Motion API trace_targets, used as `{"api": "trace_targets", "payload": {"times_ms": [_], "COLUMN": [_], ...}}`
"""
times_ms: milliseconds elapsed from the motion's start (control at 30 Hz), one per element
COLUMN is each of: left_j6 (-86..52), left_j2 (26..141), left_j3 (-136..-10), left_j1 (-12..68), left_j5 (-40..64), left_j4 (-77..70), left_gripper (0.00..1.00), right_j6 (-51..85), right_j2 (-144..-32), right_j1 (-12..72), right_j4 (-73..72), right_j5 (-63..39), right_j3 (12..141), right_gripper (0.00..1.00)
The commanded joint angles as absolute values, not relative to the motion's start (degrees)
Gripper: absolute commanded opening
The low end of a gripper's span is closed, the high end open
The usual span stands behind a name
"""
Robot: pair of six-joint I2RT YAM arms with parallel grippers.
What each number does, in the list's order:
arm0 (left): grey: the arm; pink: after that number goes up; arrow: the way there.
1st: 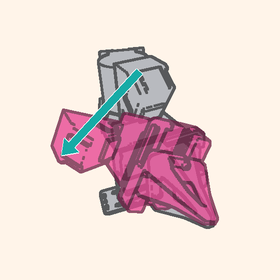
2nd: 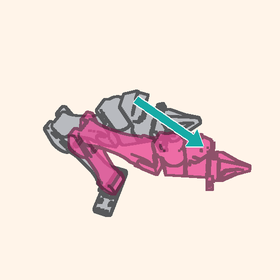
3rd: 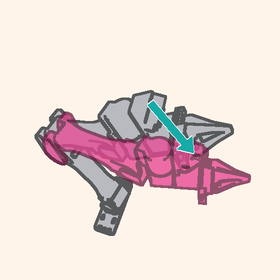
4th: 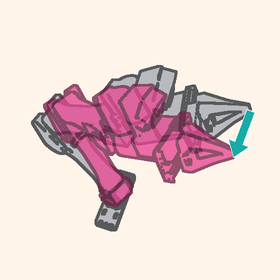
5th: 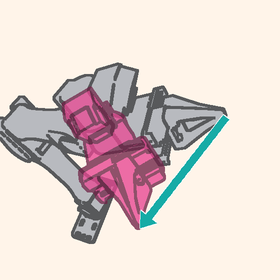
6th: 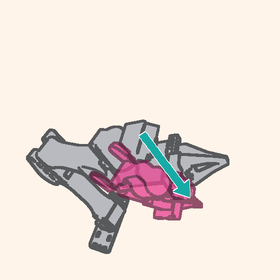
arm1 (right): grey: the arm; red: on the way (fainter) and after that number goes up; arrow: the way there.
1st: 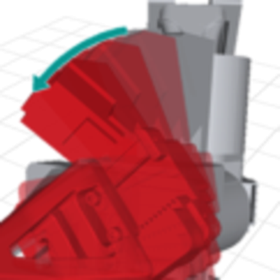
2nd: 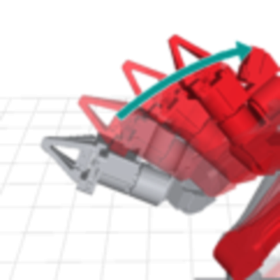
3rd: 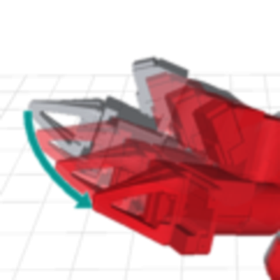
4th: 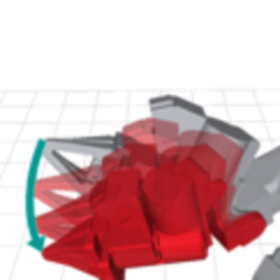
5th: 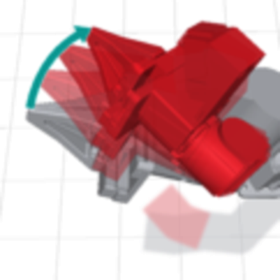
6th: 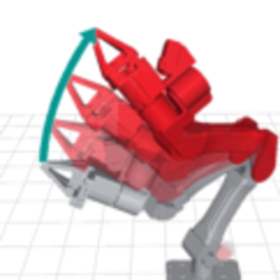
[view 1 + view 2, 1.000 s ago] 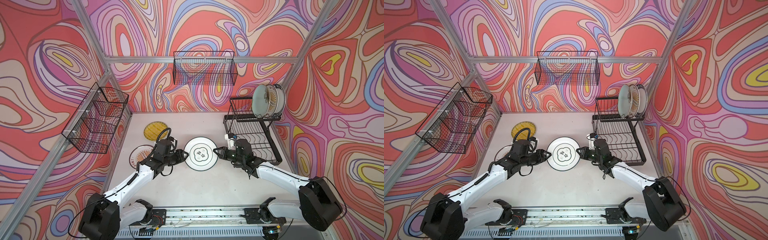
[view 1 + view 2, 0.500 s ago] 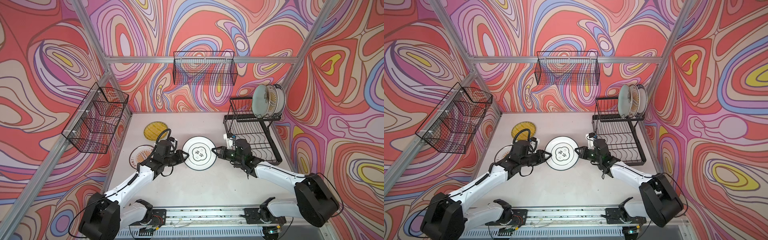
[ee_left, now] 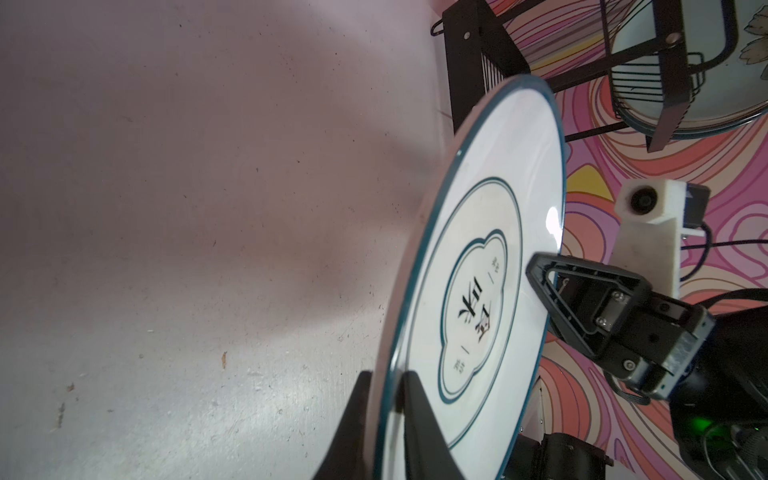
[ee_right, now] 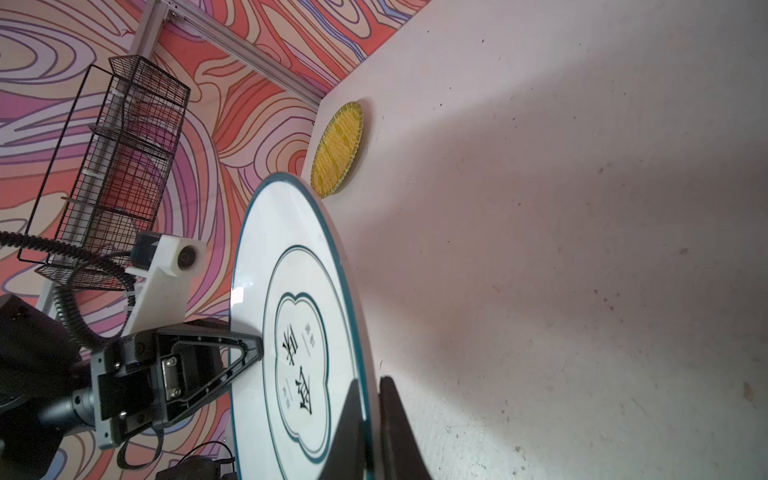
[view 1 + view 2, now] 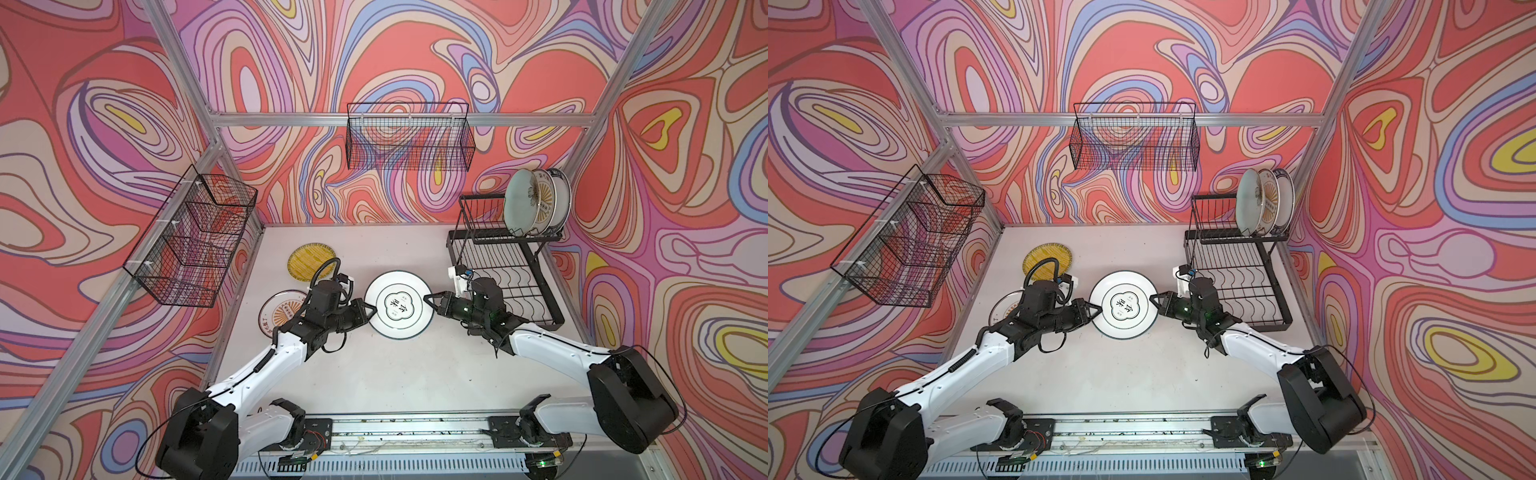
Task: Load plates into a dish rack
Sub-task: Pick up the plate from the bottom-center of the table.
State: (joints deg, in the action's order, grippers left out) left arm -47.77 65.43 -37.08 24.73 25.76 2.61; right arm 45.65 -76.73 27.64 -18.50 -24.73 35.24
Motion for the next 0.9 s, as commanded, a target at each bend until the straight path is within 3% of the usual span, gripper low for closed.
{"api": "trace_targets", "payload": {"times_ms": [0,233,867], "left_j6": [-46.8,-47.5,-52.7], "left_j2": [64.6,64.7,61.1], "left_j3": [-36.7,-36.5,-32.3], "left_j1": [25.3,25.3,26.8], "left_j5": [26.6,26.6,25.5], "left_j4": [1.2,0.2,-13.4], "left_gripper": [0.10,0.00,0.00], "right_j6": [45.8,45.9,48.0], "right_j2": [-76.9,-76.5,-75.7], "right_j1": [28.1,28.1,28.2], "right_j4": [-21.7,-21.8,-25.5], "right_j5": [-26.1,-26.5,-29.2], "right_j3": [35.3,35.2,34.7], "right_gripper": [0.00,0.02,0.22]}}
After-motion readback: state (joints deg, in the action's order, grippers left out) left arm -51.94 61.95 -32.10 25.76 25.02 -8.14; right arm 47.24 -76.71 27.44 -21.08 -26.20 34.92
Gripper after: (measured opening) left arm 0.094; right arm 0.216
